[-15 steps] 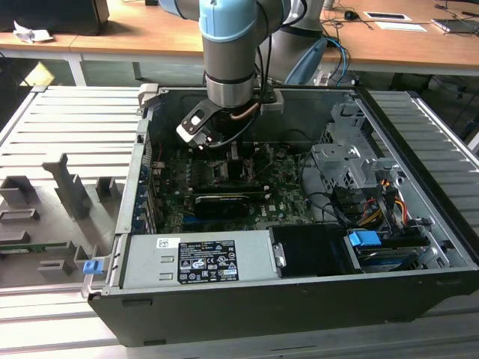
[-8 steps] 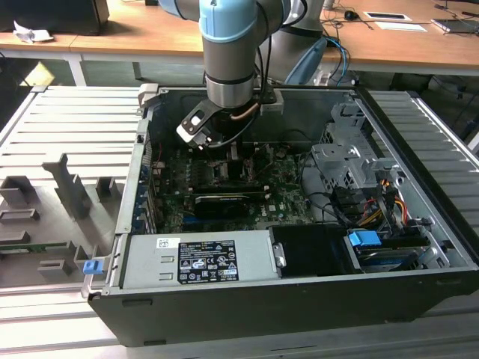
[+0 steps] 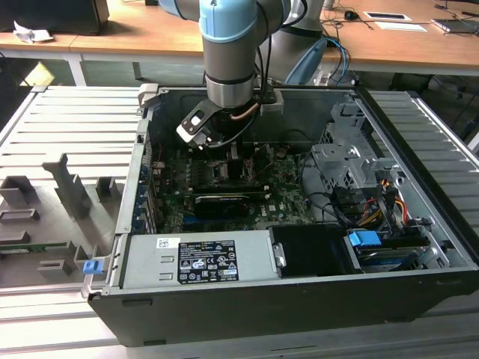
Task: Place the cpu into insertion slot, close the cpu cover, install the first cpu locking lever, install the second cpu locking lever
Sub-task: 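Place the cpu into insertion slot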
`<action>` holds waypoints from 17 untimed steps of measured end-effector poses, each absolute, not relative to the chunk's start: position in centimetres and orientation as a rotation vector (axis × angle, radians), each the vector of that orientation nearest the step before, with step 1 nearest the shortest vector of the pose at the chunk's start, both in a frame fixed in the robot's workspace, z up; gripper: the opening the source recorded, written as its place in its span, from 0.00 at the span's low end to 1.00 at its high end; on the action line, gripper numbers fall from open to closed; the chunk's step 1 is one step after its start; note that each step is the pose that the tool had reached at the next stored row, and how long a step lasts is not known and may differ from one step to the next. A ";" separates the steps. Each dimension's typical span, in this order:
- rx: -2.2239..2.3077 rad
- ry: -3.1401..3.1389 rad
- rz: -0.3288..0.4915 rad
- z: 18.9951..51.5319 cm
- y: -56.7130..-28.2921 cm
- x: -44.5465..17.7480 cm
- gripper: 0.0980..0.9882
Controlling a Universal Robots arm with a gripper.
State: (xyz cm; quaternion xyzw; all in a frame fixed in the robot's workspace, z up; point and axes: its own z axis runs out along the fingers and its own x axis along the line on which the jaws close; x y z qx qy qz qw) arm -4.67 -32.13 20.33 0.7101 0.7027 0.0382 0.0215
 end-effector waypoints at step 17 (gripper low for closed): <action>2.201 2.177 0.118 21.6 -32.1 -4.7 0.01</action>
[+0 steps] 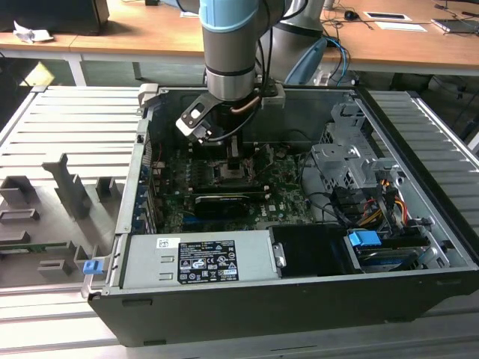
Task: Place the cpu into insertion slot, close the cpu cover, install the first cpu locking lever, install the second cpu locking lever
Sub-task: 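Place the cpu into insertion slot, then close the cpu cover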
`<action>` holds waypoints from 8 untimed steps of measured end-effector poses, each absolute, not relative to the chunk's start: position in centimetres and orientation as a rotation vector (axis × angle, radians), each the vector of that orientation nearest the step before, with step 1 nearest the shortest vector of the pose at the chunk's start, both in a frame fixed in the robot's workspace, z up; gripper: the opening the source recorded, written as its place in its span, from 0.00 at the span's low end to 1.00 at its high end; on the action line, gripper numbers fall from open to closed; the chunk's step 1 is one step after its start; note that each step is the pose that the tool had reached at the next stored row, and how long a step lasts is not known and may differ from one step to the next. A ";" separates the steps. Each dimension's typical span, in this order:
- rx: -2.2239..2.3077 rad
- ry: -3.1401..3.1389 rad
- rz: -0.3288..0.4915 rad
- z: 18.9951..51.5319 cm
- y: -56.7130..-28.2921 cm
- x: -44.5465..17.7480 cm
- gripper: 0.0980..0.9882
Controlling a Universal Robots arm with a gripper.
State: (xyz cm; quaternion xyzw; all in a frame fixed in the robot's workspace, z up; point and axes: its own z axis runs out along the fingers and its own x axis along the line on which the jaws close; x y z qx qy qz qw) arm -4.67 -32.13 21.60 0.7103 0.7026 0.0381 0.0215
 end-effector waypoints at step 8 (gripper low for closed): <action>2.205 2.180 0.115 22.0 -32.3 -4.3 0.01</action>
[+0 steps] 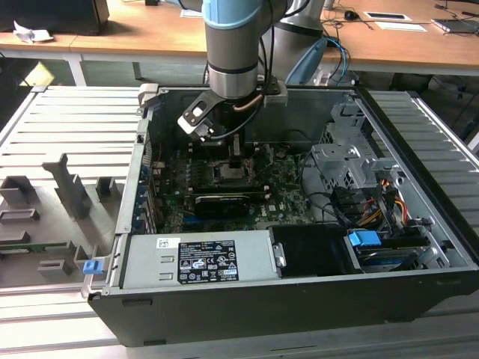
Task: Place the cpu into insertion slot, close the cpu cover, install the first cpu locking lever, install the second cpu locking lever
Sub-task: 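Close the cpu cover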
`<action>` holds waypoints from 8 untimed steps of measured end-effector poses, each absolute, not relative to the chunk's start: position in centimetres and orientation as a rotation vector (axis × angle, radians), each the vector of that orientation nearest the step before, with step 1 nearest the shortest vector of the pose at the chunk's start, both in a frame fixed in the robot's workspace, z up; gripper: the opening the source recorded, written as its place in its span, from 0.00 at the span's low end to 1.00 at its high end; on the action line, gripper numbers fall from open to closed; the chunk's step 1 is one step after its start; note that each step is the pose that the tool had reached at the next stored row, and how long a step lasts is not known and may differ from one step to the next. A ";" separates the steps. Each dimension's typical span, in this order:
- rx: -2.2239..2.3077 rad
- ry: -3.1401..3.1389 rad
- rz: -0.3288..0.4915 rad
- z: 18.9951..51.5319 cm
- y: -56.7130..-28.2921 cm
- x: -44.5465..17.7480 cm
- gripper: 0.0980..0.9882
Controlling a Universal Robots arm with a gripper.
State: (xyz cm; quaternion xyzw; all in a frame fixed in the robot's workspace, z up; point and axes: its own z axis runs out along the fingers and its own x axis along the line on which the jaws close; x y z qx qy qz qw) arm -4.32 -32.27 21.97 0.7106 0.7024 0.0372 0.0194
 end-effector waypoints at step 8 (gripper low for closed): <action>2.205 2.180 0.116 23.3 -32.3 -4.3 0.01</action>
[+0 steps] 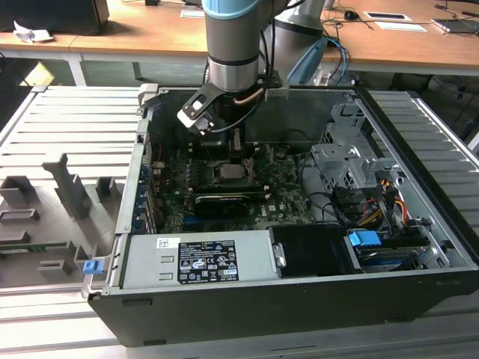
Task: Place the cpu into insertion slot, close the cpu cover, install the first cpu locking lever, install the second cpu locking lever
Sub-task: 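Close the cpu cover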
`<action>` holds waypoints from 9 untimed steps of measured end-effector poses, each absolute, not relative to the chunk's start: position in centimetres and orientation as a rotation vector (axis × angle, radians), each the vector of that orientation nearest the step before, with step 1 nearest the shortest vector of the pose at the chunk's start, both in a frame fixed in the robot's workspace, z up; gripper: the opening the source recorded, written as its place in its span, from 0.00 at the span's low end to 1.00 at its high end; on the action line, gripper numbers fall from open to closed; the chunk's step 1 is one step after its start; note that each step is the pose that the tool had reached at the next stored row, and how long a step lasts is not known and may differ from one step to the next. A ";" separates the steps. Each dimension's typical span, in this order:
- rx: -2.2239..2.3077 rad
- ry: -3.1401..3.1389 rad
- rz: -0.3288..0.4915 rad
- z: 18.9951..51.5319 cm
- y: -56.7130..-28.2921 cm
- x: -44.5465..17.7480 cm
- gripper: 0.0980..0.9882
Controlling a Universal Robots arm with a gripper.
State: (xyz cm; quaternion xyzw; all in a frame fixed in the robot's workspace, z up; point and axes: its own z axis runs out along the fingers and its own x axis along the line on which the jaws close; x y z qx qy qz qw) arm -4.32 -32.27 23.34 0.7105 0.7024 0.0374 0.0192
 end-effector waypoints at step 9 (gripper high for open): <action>2.202 2.177 0.109 24.1 -32.2 -4.3 0.01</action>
